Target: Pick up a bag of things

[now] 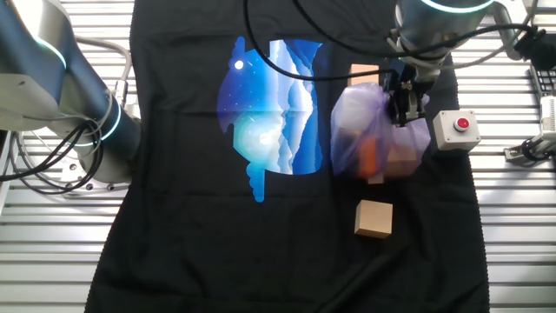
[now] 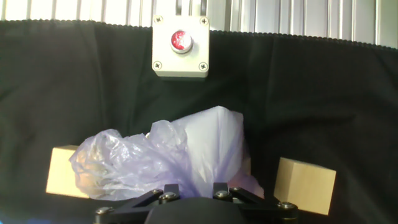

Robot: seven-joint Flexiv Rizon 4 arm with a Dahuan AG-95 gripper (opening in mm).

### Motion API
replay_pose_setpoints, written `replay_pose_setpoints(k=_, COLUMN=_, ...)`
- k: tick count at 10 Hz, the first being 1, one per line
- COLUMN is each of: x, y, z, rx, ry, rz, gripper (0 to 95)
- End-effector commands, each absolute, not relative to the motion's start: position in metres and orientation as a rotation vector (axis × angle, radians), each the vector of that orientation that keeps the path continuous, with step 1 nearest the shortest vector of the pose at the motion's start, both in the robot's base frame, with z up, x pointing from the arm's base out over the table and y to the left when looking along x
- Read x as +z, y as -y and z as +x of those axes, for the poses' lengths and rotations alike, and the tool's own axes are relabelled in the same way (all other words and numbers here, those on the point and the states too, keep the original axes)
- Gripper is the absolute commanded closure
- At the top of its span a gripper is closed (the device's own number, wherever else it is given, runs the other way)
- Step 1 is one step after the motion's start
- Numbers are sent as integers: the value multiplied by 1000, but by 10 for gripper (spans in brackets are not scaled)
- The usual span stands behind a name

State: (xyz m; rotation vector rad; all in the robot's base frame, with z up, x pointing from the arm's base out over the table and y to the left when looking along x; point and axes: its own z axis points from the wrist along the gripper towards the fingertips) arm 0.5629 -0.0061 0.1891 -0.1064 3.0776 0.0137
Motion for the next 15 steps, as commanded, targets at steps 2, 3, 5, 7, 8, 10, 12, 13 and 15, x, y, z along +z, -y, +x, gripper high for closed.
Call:
replay_pose_setpoints(k=2, x=196, y=4, z=560, rx=15, ry=-3080, rz=-102, gripper=950)
replay_pose_setpoints(k=3, x=198, y=4, z=559, rx=15, ry=-3080, rz=-101, gripper=950)
replay_pose_setpoints(k=5, x=204, y=3, z=557, rx=18, ry=-3082, rz=-97, gripper=950)
replay_pose_setpoints(k=7, x=213, y=3, z=554, rx=20, ry=-3085, rz=-96, gripper=950)
replay_pose_setpoints(k=8, x=217, y=3, z=553, rx=20, ry=-3085, rz=-97, gripper=950)
replay_pose_setpoints(k=10, x=223, y=1, z=550, rx=16, ry=-3082, rz=-92, gripper=950)
replay_pose_setpoints(k=12, x=231, y=-3, z=545, rx=16, ry=-3078, rz=-77, gripper=950)
replay_pose_setpoints(k=13, x=235, y=-5, z=544, rx=15, ry=-3077, rz=-71, gripper=950)
replay_pose_setpoints(k=15, x=248, y=-8, z=542, rx=13, ry=-3080, rz=-64, gripper=950)
